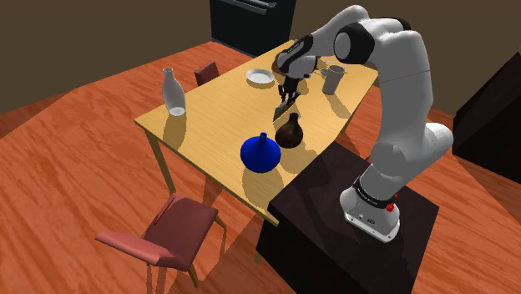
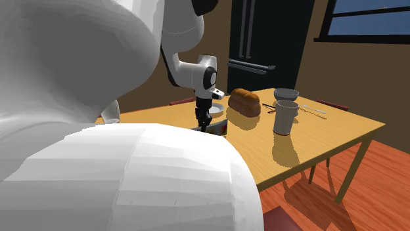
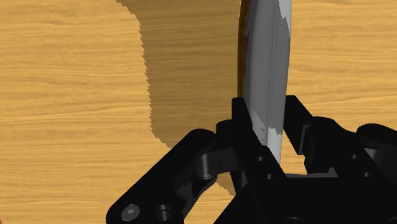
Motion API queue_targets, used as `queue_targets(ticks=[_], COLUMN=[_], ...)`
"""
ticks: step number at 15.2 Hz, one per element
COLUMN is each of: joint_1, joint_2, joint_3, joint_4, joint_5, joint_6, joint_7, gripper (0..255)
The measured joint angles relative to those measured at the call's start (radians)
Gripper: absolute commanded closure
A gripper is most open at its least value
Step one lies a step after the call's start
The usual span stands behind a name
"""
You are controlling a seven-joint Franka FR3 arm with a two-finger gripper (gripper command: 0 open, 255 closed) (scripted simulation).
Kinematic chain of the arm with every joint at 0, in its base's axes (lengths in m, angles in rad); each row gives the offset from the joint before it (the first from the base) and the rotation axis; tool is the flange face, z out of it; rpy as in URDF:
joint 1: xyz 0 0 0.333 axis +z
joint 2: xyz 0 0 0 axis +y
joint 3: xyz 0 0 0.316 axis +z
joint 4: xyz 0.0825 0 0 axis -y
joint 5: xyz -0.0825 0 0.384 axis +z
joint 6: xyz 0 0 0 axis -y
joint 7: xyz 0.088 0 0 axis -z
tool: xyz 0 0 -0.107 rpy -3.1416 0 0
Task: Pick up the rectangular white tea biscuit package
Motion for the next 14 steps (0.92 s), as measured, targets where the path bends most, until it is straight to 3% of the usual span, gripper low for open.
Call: queue_targets(ticks=[14], joint_1=[0.010], joint_2=[-0.073], joint_3=[-0.013], joint_4=[-0.005], joint_5=[-0.016], joint_6=[-0.068], joint_7=[0.015], gripper=[255])
